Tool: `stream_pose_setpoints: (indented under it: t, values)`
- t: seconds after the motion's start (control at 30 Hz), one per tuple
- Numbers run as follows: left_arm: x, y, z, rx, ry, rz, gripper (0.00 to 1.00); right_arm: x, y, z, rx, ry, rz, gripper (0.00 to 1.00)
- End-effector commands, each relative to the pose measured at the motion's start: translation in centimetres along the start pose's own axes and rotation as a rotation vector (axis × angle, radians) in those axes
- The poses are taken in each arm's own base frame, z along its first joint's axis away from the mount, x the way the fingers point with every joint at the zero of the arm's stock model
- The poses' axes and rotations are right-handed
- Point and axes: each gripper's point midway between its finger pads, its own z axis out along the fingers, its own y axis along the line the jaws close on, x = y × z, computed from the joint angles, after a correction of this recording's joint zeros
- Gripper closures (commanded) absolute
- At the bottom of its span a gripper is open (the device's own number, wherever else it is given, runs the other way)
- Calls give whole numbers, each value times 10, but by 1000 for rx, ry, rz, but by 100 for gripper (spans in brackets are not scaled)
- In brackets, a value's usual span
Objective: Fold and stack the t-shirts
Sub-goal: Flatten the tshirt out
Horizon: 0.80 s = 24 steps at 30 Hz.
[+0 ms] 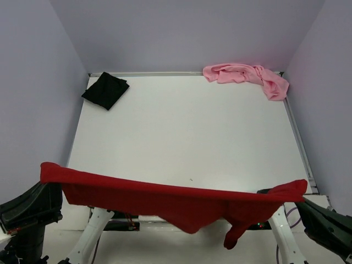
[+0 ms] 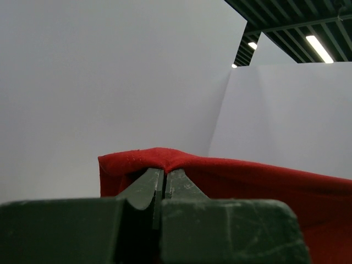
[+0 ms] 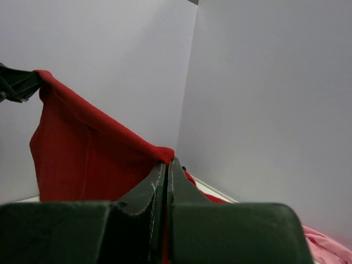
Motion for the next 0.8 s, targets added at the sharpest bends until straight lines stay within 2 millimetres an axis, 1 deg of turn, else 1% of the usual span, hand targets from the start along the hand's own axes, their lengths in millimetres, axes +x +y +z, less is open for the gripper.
stream_pose_setpoints:
  t: [0.0, 0.1, 0.17, 0.2, 0.27, 0.3, 0.33, 0.37, 0.4, 0.47, 0.5, 0.57, 0.6, 0.63, 0.67, 0.7, 0.73, 0.77]
  values:
    - [-12, 9, -9, -50, -74, 7, 100, -22, -15, -12, 134, -68, -66, 100]
    - [-12, 4, -10, -30, -71, -2, 100, -44, -11, -20, 158, -119, -128, 100]
    - [-10, 6, -8, -40, -65, 0, 100, -50, -14, -21, 179, -134, -136, 100]
    - [-6, 10, -6, -60, -54, 2, 100, -50, -18, -18, 196, -132, -129, 100]
    - [10, 26, 0, -134, -16, -18, 100, -39, -33, -13, 247, -96, -104, 100]
    - [31, 37, 9, -175, 51, -20, 100, -30, -40, -10, 261, -70, -88, 100]
    - [43, 42, 13, -189, 81, -21, 100, -22, -47, -8, 279, -51, -75, 100]
    - [57, 50, 19, -229, 119, -34, 100, -4, -59, -4, 314, -13, -53, 100]
    - [79, 61, 21, -268, 172, -39, 100, 4, -64, -5, 329, 0, -47, 100]
    - [100, 73, 24, -315, 214, -57, 100, 24, -79, -6, 386, 32, -25, 100]
    - [120, 82, 26, -339, 258, -60, 100, 46, -89, -4, 407, 75, -3, 100]
    - [138, 87, 28, -347, 292, -68, 100, 67, -102, -3, 449, 110, 25, 100]
    - [146, 90, 30, -354, 305, -74, 100, 90, -111, -2, 468, 156, 55, 100]
    - [160, 99, 28, -386, 329, -71, 100, 99, -117, -2, 484, 167, 61, 100]
    - [168, 104, 28, -411, 349, -74, 100, 109, -121, -2, 497, 184, 72, 100]
    - [186, 113, 28, -450, 397, -76, 100, 126, -129, -2, 520, 213, 91, 100]
    - [193, 118, 27, -474, 415, -76, 100, 133, -133, -3, 537, 223, 97, 100]
    - [207, 125, 27, -502, 455, -76, 100, 139, -137, -3, 547, 236, 103, 100]
